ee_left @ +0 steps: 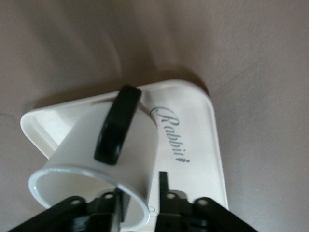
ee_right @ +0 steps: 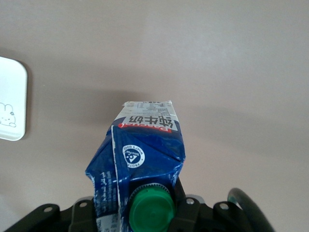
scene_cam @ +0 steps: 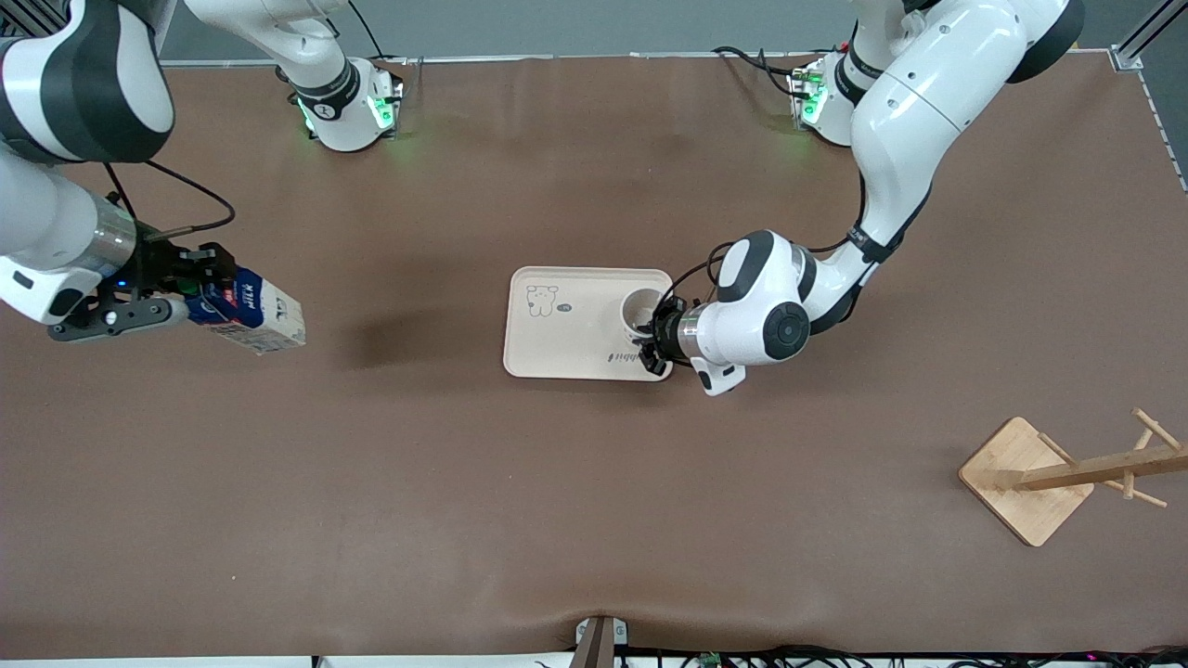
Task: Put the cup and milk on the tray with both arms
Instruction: 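Release the mug and withdraw the left gripper while the right lifts carton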
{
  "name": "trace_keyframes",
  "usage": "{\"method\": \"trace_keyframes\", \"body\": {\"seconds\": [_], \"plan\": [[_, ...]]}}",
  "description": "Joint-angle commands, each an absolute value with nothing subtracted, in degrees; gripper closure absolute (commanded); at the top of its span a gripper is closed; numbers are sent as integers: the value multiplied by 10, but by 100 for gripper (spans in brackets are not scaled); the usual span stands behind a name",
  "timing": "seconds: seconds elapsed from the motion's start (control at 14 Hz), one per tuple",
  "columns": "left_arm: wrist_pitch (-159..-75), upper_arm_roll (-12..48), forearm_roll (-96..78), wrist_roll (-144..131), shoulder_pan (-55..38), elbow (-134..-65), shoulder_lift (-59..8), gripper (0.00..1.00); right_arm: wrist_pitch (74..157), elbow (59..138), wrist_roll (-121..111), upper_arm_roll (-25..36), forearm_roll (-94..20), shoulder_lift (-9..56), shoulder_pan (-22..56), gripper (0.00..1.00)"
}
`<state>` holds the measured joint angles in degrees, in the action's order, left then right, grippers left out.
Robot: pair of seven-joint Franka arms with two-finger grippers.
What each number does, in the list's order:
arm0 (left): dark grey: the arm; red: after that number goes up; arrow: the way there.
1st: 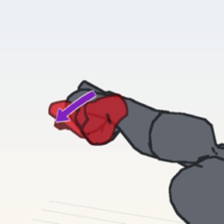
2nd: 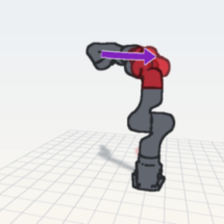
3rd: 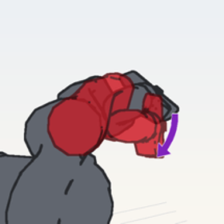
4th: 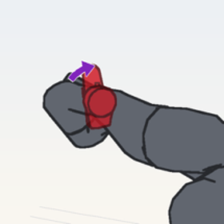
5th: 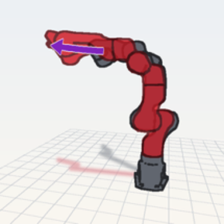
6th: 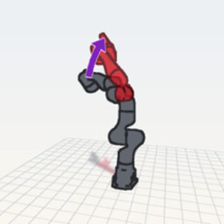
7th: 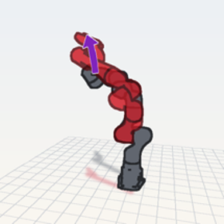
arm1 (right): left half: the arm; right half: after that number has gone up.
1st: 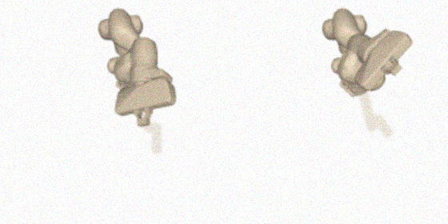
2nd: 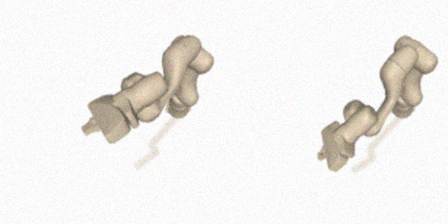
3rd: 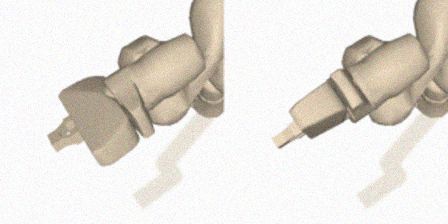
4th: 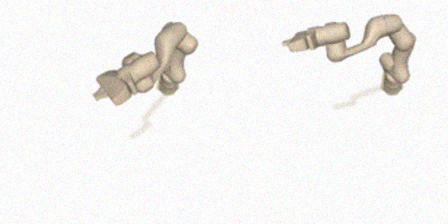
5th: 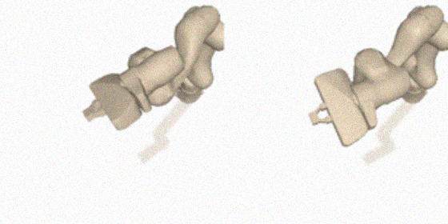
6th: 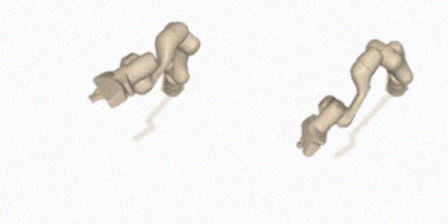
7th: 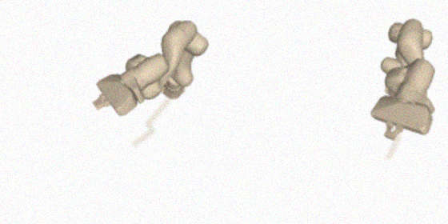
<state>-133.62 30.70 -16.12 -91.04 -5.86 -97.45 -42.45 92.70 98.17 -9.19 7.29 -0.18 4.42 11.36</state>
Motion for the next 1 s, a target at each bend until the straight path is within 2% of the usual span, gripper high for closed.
{"method": "trace_keyframes", "body": {"seconds": [0.0, 0.14, 0.43, 0.64, 0.79, 0.93], "plan": [[-1339, 304, -149, -907, -58, -963, -428, 0, 914, 957, -80, 77, -3, 52, 142, 100], [-1338, 304, -149, -916, -53, -957, -422, 0, 914, 955, -55, 77, -8, 53, 158, 100], [-1301, 303, -149, -914, -29, -937, -347, 0, 918, 947, 31, 77, -12, 70, 236, 100], [-1190, 304, -132, -911, 12, -863, -323, 0, 920, 898, 83, 76, -14, 123, 301, 100], [-1130, 304, -102, -901, 31, -814, -323, 0, 920, 851, 110, 77, -66, 163, 316, 100], [-1107, 306, -85, -865, 55, -801, -310, 0, 929, 836, 154, 76, -124, 199, 336, 100]]}}
